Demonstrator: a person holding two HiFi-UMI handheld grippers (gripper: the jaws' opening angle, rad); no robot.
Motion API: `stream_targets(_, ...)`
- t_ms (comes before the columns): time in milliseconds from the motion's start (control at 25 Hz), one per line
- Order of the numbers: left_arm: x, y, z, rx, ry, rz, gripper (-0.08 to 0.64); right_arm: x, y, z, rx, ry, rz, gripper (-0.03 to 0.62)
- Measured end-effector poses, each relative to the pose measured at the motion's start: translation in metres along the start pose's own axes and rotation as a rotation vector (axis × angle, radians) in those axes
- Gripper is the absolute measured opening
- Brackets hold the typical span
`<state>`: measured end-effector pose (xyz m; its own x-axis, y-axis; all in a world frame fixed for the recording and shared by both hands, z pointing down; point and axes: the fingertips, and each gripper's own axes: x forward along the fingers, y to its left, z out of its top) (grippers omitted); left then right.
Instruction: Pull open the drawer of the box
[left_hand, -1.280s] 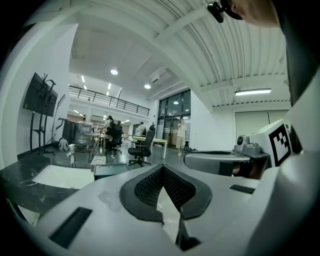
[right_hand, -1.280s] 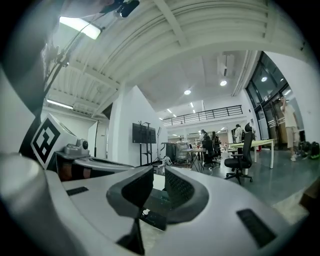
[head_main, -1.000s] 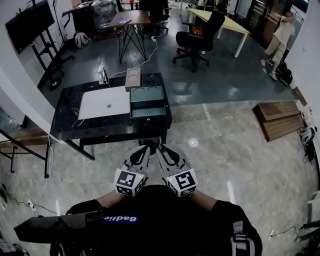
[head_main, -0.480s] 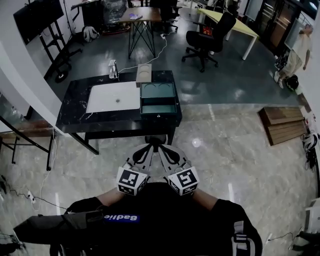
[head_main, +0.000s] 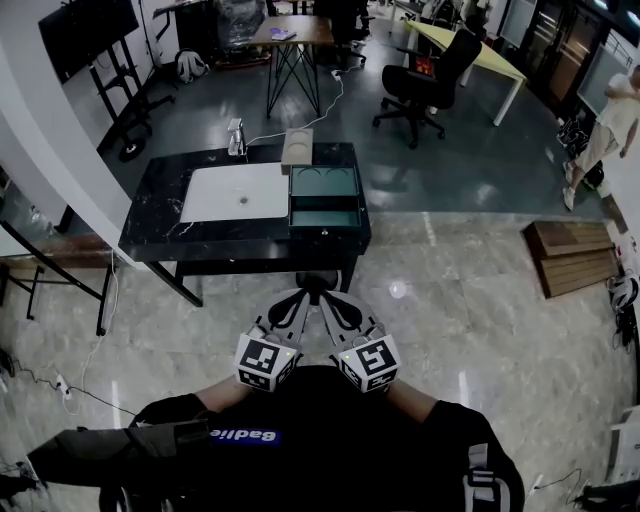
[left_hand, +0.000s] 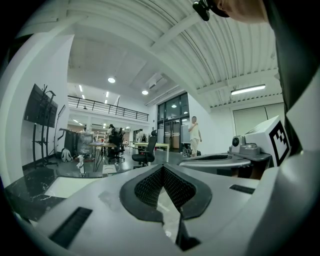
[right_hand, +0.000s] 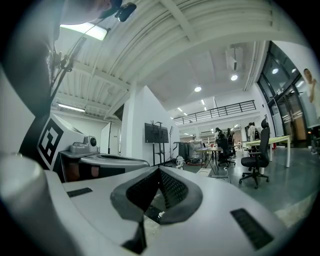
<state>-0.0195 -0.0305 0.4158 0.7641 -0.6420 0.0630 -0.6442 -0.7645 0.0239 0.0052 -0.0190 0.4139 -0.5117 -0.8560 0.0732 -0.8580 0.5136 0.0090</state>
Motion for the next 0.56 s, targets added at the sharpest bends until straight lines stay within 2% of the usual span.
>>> stream_targets(560, -0.004, -0.009, 0.000, -0.002, -0.011, 0.009, -0.008, -0.012, -0.001, 0.000, 0.007, -0.007, 0.001, 0.000)
